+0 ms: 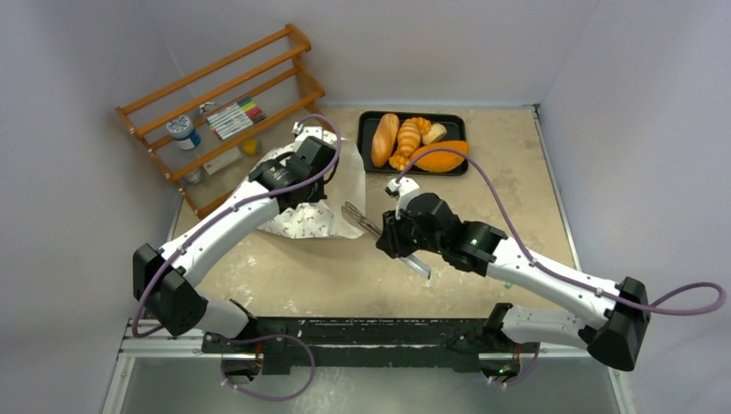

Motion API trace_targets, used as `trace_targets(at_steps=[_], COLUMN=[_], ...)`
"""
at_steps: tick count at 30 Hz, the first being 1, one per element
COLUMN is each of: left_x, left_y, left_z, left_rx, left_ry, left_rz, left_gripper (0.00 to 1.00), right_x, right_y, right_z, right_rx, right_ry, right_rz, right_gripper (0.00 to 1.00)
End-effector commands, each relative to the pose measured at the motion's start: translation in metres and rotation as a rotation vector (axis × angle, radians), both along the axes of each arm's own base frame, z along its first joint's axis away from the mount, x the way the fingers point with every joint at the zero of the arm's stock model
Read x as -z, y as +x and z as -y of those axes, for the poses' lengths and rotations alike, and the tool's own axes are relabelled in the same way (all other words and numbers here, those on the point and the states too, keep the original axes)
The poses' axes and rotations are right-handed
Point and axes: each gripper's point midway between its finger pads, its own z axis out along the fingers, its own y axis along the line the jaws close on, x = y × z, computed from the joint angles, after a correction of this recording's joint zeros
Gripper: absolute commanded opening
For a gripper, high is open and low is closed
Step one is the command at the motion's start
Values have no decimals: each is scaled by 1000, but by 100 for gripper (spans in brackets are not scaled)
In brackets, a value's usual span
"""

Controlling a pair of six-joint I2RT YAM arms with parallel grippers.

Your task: Take the fake bread out of the paper bag

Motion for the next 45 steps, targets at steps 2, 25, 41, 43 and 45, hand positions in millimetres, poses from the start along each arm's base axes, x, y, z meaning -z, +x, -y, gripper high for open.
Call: trace_targets(at_steps=[2,25,41,43,45], left_x=[-46,-60,-12,-13,-13], left_y=[-15,-81,-88,-87,-85], left_z=[-11,-64,-51,-48,-43], left_rx=[4,-153,-132,-127,-121], left_ry=[16,58,3,-4,-12], left_rz=[81,115,117,124,127], left_gripper=[0,0,0,0,0], right_x=[-19,58,16,19,23], right_y=[18,47,27,26,25], right_z=[-36,-36,-95,-103,-111], right_rx=[-53,167,35,24,4], right_ry=[88,-68,28,29,37], right_rz=[66,-8,25,21,12], right_gripper=[32,28,27,27,27])
